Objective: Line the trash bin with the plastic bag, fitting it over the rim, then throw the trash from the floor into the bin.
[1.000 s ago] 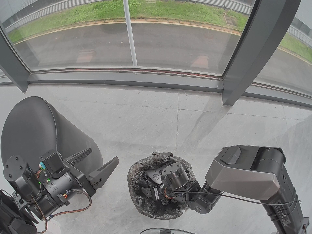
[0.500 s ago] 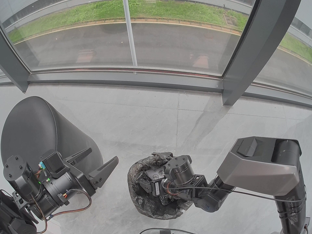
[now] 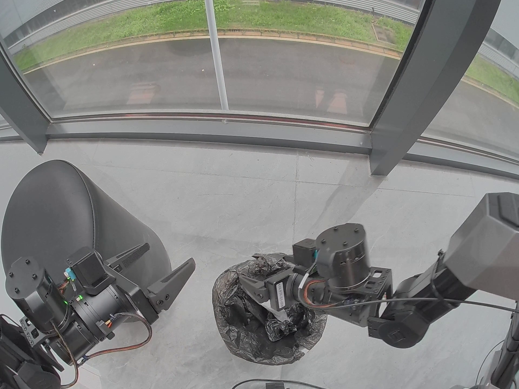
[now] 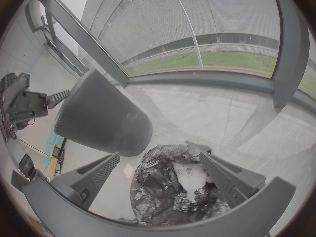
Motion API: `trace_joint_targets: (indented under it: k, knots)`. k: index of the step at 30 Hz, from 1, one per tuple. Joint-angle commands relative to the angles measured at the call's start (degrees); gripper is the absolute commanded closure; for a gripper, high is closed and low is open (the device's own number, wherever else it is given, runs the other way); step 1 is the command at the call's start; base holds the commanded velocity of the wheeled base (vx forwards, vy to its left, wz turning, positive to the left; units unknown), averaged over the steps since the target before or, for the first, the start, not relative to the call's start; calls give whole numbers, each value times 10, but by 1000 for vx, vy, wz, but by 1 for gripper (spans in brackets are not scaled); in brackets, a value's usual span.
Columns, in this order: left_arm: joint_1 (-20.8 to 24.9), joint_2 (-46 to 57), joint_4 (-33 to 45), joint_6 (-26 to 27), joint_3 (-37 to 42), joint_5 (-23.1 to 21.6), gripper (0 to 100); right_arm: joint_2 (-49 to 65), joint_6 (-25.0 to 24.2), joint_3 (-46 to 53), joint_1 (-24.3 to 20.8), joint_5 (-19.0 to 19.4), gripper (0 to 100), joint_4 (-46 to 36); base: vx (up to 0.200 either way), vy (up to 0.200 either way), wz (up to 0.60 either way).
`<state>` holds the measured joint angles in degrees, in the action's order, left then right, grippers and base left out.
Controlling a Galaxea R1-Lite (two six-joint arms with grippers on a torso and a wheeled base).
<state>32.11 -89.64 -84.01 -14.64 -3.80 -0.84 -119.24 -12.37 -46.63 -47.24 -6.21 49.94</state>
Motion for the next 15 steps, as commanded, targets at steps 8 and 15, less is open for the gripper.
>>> trace_joint_targets:
  k: [8,15]
  knots:
    - [-133,75,66,226,-34,130,0,245,30,190,139,-52,0,19,0,0,0]
    - [-200,194,211,244,-55,134,0,399,31,275,307,-26,0,9,0,0,0]
